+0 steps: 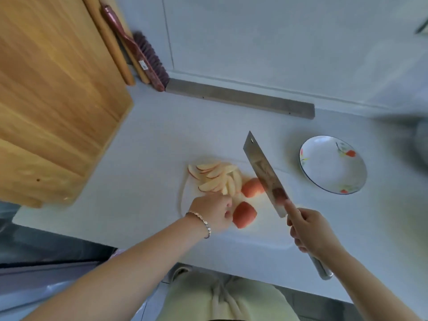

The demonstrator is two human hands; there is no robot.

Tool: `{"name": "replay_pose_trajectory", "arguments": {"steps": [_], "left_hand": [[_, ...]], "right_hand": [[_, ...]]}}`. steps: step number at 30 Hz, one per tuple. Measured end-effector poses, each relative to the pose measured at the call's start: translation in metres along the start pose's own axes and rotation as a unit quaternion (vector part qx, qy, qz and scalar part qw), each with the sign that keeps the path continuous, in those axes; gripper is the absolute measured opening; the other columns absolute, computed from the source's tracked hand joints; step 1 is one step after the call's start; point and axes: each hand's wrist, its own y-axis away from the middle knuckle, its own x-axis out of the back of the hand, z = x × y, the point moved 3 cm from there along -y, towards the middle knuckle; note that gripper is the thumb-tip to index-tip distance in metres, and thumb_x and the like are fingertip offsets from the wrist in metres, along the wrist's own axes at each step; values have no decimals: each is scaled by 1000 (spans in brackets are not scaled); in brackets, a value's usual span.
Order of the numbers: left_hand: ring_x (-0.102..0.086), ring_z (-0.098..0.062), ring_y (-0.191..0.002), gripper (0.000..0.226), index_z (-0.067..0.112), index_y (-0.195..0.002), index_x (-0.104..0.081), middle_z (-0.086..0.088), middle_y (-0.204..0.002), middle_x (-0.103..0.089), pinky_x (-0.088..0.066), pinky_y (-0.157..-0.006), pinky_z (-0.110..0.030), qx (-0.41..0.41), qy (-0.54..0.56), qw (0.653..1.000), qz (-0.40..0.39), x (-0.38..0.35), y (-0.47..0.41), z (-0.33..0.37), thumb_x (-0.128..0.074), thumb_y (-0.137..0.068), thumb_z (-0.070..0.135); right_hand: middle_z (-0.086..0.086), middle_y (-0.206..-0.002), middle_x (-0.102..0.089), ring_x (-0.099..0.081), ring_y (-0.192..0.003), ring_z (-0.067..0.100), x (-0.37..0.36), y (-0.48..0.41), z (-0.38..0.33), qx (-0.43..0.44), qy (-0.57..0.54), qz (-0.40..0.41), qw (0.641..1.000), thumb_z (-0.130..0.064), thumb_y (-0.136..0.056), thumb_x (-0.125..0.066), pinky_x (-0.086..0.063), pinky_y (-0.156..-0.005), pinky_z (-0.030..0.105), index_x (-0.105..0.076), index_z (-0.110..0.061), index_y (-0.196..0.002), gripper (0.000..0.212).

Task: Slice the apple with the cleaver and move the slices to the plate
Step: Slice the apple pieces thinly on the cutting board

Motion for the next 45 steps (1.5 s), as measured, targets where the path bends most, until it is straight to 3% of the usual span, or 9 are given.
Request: {"name": "replay_pose_trajectory", "arguments": {"steps": [4,11,16,24,28,31,35,40,45], "left_hand": [[-46,-25,-118,42,17,-127,-44,-2,-129,-48,-44,-90,-36,-40,-96,994,-36,-28,-41,44,-50,-87,30],[-45,-29,-118,46,17,-126,-39,-8,-126,-50,-41,-91,-38,74,-103,992,-14,-25,-100,75,-56,-86,31],[-59,-23,-89,45,18,-117,-41,-1,-96,-60,-44,-66,-26,186,50,980,-48,-25,-112,84,-61,-78,31],[-56,-27,-109,45,10,-120,-53,-8,-120,-59,-40,-90,-27,202,237,950,-26,-49,-112,99,-67,-82,28],[-64,-29,-87,43,15,-124,-54,-6,-115,-60,-53,-88,-44,232,352,906,-33,-53,-110,92,-66,-82,15],[-55,-19,-73,46,10,-124,-53,-6,-102,-53,-56,-72,-41,274,448,851,-16,-57,-107,87,-66,-81,2],[-54,-19,-61,39,4,-114,-58,0,-76,-54,-55,-75,-44,283,481,830,0,-58,-109,86,-67,-77,-5],[-56,-30,-86,41,3,-114,-58,-14,-96,-56,-54,-84,-49,312,522,794,7,-60,-108,88,-66,-76,-10],[-59,-34,-87,43,2,-116,-56,-15,-99,-56,-54,-84,-53,323,537,779,10,-64,-112,88,-65,-75,-12]], "right_hand": [[-5,-40,-36,-29,-30,10,45,-15,34,-20,-17,2,1000,-48,-91,-49,-27,-36,18,-42,-9,-63,49],[-2,-46,-37,-31,-36,12,83,-31,61,-12,-12,-10,1000,-49,-91,-49,-28,-38,20,-42,-9,-68,47],[-1,-48,-38,-30,-36,10,93,-31,71,-16,-15,-6,1000,-51,-90,-47,-28,-39,20,-43,-8,-68,48],[3,-52,-41,-34,-41,15,84,-36,77,-45,-33,24,998,-53,-89,-46,-31,-44,23,-42,-9,-69,48],[2,-53,-46,-39,-40,13,72,-37,72,-55,-15,7,998,-50,-93,-43,-38,-42,23,-45,-9,-69,47],[0,-51,-43,-37,-37,11,63,-36,64,-59,-27,-1,998,-49,-94,-40,-35,-41,22,-43,-9,-68,47],[-2,-47,-38,-31,-32,11,61,-36,55,-69,-27,-5,997,-57,-92,-34,-30,-38,20,-39,-10,-66,54],[-3,-44,-36,-30,-31,12,58,-36,45,-87,-41,-17,995,-57,-92,-31,-29,-37,18,-36,-11,-64,55],[4,-54,-35,-30,-38,15,54,-39,42,-72,3,-25,997,-56,-94,-30,-28,-44,23,-35,-11,-67,53]]}}
